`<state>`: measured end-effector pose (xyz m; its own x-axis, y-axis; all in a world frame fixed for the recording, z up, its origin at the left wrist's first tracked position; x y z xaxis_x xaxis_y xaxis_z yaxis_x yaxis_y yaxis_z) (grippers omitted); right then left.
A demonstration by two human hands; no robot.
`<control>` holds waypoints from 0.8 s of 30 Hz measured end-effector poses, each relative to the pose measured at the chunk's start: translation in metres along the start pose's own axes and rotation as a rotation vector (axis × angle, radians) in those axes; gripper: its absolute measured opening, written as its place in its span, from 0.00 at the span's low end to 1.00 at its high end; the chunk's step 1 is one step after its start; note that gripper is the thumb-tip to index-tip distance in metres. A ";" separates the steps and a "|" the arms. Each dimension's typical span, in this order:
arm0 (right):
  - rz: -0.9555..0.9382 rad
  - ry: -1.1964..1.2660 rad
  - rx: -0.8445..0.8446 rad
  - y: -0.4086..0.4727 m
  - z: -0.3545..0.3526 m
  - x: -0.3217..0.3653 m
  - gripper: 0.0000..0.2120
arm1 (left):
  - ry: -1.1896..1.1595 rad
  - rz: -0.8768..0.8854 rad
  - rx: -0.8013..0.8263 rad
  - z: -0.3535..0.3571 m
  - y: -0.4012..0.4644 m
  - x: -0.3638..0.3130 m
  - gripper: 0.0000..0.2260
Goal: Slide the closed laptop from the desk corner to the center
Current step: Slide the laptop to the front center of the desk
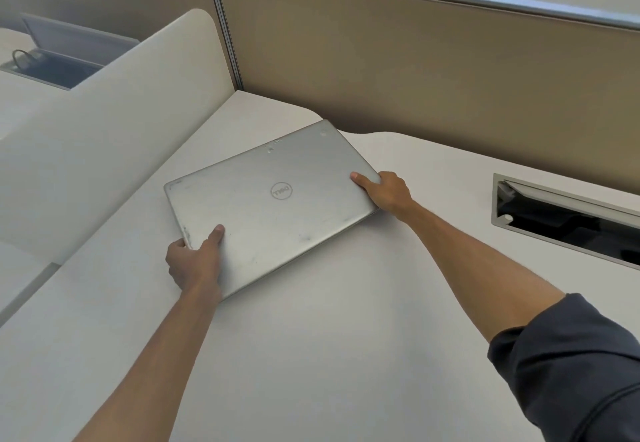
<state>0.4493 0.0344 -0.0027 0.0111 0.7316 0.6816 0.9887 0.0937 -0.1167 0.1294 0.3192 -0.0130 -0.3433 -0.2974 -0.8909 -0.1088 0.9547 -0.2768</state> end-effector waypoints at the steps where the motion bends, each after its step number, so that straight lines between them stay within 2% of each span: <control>1: 0.003 0.006 -0.005 -0.006 -0.003 -0.005 0.36 | 0.007 0.003 0.008 -0.003 -0.003 0.003 0.26; 14: 0.039 0.016 -0.040 -0.085 -0.045 -0.070 0.33 | 0.121 0.054 0.078 -0.052 -0.057 0.040 0.34; 24: 0.050 -0.020 -0.063 -0.136 -0.086 -0.120 0.31 | 0.169 0.078 0.138 -0.081 -0.112 0.069 0.35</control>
<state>0.3260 -0.1239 -0.0064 0.0581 0.7474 0.6618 0.9945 0.0147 -0.1039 0.0423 0.1912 -0.0145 -0.4981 -0.2076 -0.8419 0.0488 0.9627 -0.2663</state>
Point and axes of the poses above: each hand's wrist, its own y-axis towards the middle knuckle, its own z-axis out of the palm, x = y × z, the point moved 9 cm from there along y, towards the middle knuckle, and after that the axes turned 15 degrees about -x, right-handed, at the moved point
